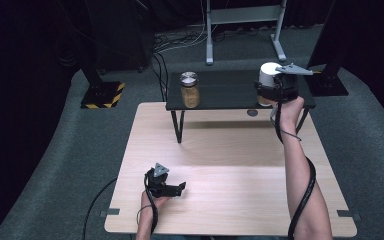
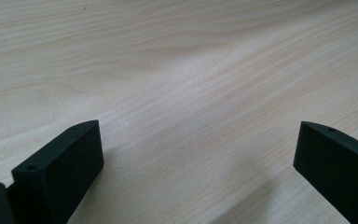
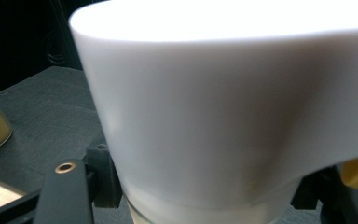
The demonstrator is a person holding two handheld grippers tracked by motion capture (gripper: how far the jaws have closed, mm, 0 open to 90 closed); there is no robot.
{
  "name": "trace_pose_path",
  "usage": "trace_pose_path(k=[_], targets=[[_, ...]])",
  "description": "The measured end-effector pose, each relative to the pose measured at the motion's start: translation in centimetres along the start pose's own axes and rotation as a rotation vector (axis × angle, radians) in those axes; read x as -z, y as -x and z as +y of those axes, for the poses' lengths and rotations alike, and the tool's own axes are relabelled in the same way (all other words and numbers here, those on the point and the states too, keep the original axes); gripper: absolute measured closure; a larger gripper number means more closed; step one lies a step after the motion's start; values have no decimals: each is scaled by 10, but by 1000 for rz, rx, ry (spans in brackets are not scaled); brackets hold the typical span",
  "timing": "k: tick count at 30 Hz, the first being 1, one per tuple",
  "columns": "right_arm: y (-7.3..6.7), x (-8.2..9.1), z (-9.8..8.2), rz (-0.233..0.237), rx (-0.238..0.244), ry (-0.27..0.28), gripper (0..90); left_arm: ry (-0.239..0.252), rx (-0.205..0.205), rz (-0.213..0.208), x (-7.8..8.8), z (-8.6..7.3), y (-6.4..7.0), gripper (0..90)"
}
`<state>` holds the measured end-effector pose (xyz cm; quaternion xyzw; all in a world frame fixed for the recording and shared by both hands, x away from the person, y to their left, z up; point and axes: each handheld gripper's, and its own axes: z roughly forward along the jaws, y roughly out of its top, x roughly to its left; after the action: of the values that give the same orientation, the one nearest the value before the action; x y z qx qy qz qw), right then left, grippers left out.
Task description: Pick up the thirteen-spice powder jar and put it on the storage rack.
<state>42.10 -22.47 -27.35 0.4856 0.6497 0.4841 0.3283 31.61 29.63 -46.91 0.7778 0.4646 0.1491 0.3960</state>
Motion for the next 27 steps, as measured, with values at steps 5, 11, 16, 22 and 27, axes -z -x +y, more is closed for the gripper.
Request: trace_pose_path(k=[5, 11, 16, 22, 27], targets=[[-1, -11, 0, -6, -3, -9, 297, 0, 0, -1, 0, 0, 0, 12], [0, -14, -7, -8, -12, 10, 298, 0, -1, -1, 0, 0, 0, 12], [-1, -13, -17, -10, 3, 45, 300, 0, -6, 3, 0, 0, 1, 11], [-1, -13, -20, -12, 3, 54, 300, -2, -5, 5, 0, 0, 2, 11], [-1, -13, -20, -10, 6, 53, 298, -3, -5, 6, 0, 0, 2, 10]])
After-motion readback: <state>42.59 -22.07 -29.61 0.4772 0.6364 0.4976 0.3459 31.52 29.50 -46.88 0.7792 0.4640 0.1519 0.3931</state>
